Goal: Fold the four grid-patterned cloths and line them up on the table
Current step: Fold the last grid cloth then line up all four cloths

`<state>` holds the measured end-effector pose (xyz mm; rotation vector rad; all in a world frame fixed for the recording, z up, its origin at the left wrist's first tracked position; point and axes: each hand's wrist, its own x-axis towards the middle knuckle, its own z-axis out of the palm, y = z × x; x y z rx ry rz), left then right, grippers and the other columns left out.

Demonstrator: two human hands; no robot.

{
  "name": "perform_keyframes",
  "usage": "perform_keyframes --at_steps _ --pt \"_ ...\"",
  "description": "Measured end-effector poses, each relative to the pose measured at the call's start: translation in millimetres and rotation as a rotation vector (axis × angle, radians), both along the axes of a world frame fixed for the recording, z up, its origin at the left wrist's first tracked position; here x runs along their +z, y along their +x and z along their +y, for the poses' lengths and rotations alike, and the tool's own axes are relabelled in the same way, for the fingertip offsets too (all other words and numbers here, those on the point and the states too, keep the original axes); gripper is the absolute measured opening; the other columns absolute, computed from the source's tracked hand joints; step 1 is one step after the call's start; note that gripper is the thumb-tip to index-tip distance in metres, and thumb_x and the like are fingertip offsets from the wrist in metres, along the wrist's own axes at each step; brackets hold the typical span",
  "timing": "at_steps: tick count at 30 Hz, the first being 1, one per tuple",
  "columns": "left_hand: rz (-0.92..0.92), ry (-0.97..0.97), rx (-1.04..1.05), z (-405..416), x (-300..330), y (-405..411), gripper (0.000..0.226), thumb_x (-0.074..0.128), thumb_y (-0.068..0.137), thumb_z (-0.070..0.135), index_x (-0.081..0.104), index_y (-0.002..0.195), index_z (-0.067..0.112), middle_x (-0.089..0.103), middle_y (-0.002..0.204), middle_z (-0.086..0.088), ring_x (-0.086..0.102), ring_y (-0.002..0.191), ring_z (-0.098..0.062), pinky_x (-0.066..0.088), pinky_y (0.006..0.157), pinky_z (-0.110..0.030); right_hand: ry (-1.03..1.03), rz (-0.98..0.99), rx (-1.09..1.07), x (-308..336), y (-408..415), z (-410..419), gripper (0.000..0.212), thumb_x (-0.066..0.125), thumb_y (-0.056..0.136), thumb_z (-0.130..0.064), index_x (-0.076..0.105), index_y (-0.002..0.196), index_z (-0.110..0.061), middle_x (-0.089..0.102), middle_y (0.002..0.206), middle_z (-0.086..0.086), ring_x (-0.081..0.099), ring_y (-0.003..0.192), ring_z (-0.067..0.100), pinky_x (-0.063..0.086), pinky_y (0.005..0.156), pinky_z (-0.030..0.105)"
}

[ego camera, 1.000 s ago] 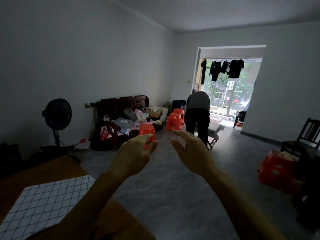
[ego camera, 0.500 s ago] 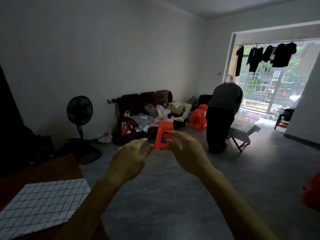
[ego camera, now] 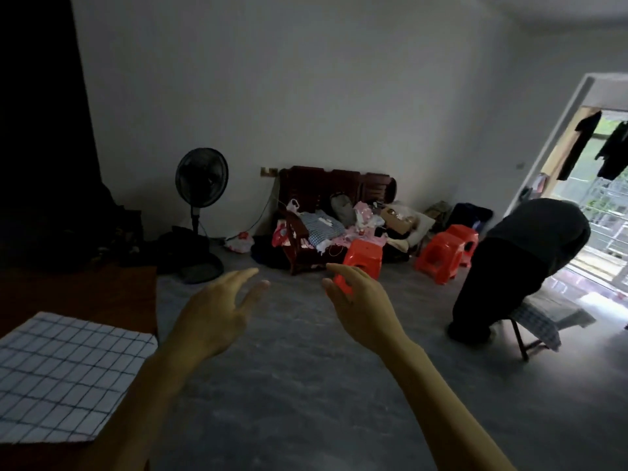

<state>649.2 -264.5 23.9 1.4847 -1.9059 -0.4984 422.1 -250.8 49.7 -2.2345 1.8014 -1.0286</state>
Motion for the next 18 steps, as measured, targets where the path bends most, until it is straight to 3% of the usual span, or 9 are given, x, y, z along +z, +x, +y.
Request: perform_keyframes --at_steps 4,18 --pt "0.008 0.001 0.075 -33.2 -7.1 10.1 0.072 0.028 0.082 0.068 0.043 0.139 0.027 0.042 0.146 0.003 0.04 0.131 -0.015 0.034 0.103 -0.03 0.01 -0.022 0.101 -5.5 13.5 -58.7 0.042 0.05 0.097 -0.037 0.051 0.135 -0.019 0.054 0.134 0.0 0.054 0.118 0.016 0.044 0.091 0.024" --pt "-0.015 0.135 0.533 -117.2 -72.4 38.7 0.066 0.027 0.086 0.064 0.04 0.141 0.028 0.041 0.146 0.005 0.043 0.128 -0.014 0.038 0.103 -0.032 0.118 -0.013 0.597 -89.9 82.2 -243.5 0.042 0.047 0.098 -0.038 0.051 0.135 -0.019 0.053 0.136 0.0 0.05 0.122 0.014 0.033 0.092 0.016"
